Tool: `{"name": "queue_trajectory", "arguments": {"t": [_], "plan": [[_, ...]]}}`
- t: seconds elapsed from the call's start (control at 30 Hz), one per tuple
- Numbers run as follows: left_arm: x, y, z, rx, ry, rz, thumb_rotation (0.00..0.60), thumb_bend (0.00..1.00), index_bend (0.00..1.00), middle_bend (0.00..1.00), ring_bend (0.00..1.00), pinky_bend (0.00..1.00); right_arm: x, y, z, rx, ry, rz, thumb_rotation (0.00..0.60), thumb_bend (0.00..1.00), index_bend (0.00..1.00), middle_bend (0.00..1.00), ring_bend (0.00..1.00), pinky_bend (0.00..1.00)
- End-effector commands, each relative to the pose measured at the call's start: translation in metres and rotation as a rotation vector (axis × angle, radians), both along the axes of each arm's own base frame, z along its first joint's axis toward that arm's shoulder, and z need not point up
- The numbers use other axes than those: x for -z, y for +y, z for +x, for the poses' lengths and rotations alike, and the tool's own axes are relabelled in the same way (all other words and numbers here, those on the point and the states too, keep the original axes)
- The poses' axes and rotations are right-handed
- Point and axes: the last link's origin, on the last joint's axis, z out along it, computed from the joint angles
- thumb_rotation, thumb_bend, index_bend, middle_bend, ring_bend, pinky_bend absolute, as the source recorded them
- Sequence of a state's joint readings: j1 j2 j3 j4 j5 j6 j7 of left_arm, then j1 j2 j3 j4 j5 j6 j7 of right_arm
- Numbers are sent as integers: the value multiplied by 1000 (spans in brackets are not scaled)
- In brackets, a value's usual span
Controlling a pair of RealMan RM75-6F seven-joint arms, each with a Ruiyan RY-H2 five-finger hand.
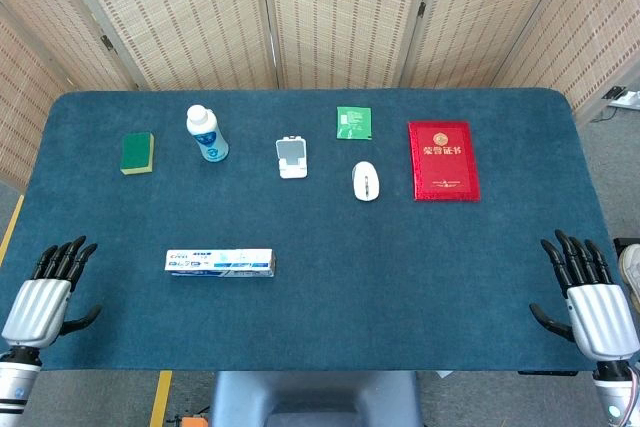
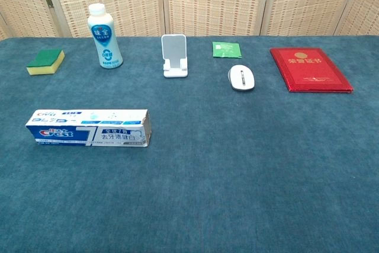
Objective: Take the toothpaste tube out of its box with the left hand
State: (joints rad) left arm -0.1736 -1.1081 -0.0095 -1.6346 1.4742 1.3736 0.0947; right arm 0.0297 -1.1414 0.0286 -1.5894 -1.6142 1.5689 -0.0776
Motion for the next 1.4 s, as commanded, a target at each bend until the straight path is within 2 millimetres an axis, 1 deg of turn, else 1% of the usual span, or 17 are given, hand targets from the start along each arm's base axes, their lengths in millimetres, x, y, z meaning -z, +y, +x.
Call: {"name": "queue_trajectory", "arguments": {"t": [0.03,0.13,0.17,0.27,0.33,0.43,0.47,0.57,0.6,0.73,0.8,0.97,1.07,1.13,1.23,1.4], "plan": [[-1,1,2,29,6,7,600,274,9,3,10,36,-1,-1,0,-3,12,-11,600,249,0,0,0,0],[6,-1,9,100,9,19,600,274,56,45,107,186,-4,4,1,-18,7,-26,600,249,0,0,0,0],[11,-3,11,119,-12,2,600,273,74,60,128,217,-6,7,3,-33,-4,-32,600,249,0,0,0,0],[20,-4,10,105,-94,-70,600,268,96,77,108,216,-11,13,4,-63,-15,-55,600,249,0,0,0,0],[23,2,12,100,-145,-132,600,267,104,79,78,202,-10,14,5,-77,-19,-47,600,249,0,0,0,0],[28,18,17,102,-184,-168,600,265,118,97,154,275,-8,16,8,-101,-24,-27,600,249,0,0,0,0],[31,25,17,88,-201,-176,600,263,119,110,152,284,-8,16,10,-113,-30,-19,600,249,0,0,0,0],[40,38,17,56,-224,-194,600,255,126,126,68,239,-9,17,13,-138,-46,-15,600,249,0,0,0,0],[44,42,17,45,-218,-199,600,254,129,131,64,236,-9,17,13,-141,-42,-14,600,249,0,0,0,0],[57,54,16,5,-165,-207,600,256,157,186,107,234,-9,14,12,-139,-43,-3,600,248,0,0,0,0],[62,62,17,-17,-140,-213,600,256,161,189,115,236,-9,13,12,-136,-45,3,600,249,0,0,0,0],[67,81,22,-52,-114,-216,600,256,162,189,113,225,-12,15,11,-130,-51,2,600,249,0,0,0,0],[76,90,25,-64,-97,-233,600,255,166,189,106,214,-13,14,10,-125,-58,-5,600,249,0,0,0,0],[82,94,25,-72,-82,-245,600,255,175,192,113,217,-15,14,9,-121,-62,-10,600,249,0,0,0,0],[90,99,26,-77,-67,-251,600,255,213,216,127,225,-17,13,8,-116,-67,-17,600,249,0,0,0,0],[96,104,29,-88,-73,-256,600,255,249,232,131,227,-17,12,7,-109,-65,-12,600,249,0,0,0,0]]}}
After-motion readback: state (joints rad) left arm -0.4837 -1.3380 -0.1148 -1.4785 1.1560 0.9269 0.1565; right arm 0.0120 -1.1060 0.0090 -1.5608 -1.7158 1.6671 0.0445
